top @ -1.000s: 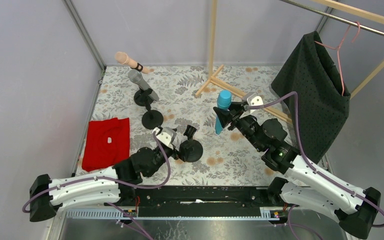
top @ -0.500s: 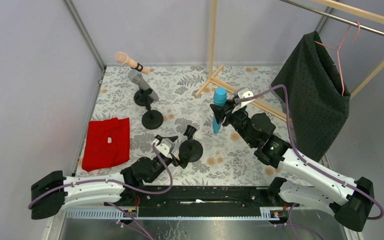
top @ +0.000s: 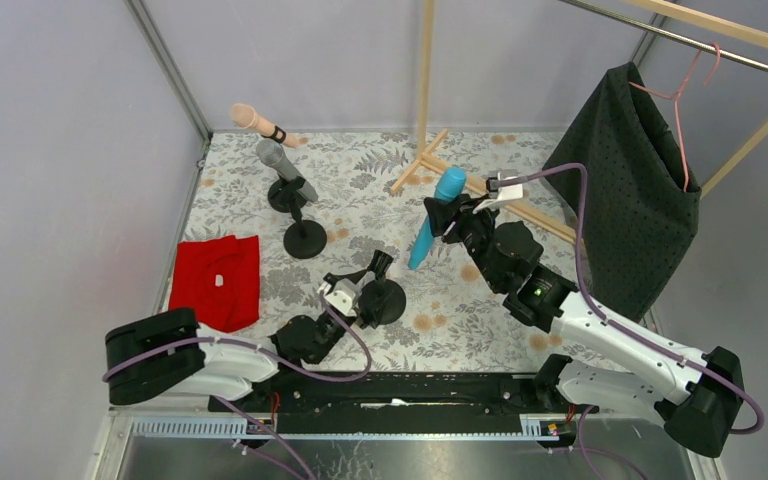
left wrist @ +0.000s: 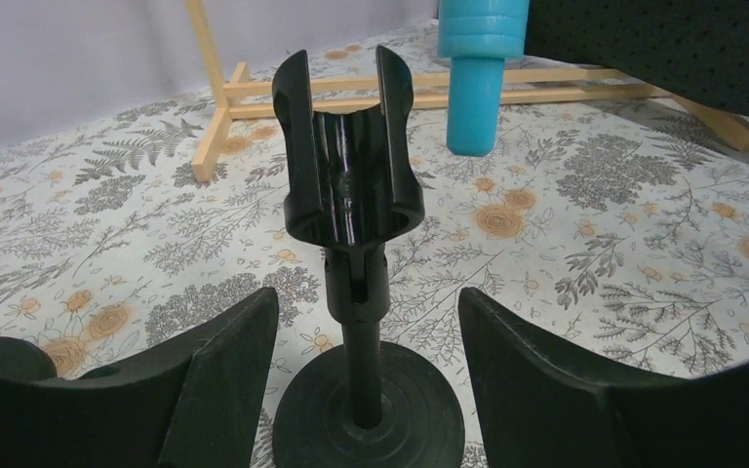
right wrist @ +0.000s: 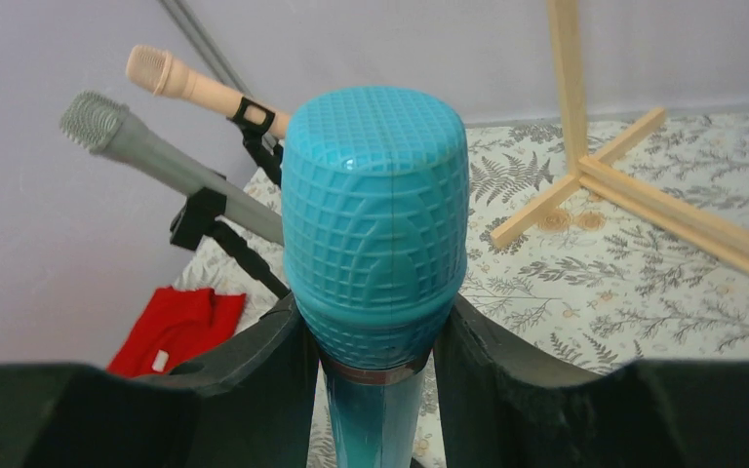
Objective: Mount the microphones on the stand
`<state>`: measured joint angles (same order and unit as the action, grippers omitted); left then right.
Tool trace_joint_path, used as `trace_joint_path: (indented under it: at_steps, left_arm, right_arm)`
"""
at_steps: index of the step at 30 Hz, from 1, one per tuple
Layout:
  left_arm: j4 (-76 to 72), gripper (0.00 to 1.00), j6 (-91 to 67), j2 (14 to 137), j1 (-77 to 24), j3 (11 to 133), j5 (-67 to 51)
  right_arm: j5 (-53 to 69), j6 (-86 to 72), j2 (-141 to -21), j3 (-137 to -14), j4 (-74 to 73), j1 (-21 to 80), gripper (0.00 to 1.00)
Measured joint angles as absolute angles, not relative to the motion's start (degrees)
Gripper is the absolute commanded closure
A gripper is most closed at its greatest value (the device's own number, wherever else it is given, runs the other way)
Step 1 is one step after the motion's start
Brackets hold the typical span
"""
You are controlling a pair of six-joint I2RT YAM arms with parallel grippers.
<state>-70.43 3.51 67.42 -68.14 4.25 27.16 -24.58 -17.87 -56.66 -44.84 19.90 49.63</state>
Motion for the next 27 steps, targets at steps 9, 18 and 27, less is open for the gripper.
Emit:
trace_joint_path:
  at_steps: [9, 18, 27]
  left_arm:
    - [-80.03, 0.32, 2.61, 76.84, -67.59, 5.76, 30.68]
    - [-83.35, 0.35, 1.43, 81.73, -65.06, 7.31, 29.65]
    - [-83.42, 0.61, -0.69, 81.60, -61.14, 7.44, 22.81]
  right_arm:
    - [-31.31, -26.13, -56.90, -44.84, 19.92, 49.63, 1.00]
    - [-34.57, -28.62, -56.88, -44.84, 19.97, 49.63, 1.00]
    - [-35.18, -27.86, -56.40, -44.88, 19.53, 49.63, 1.00]
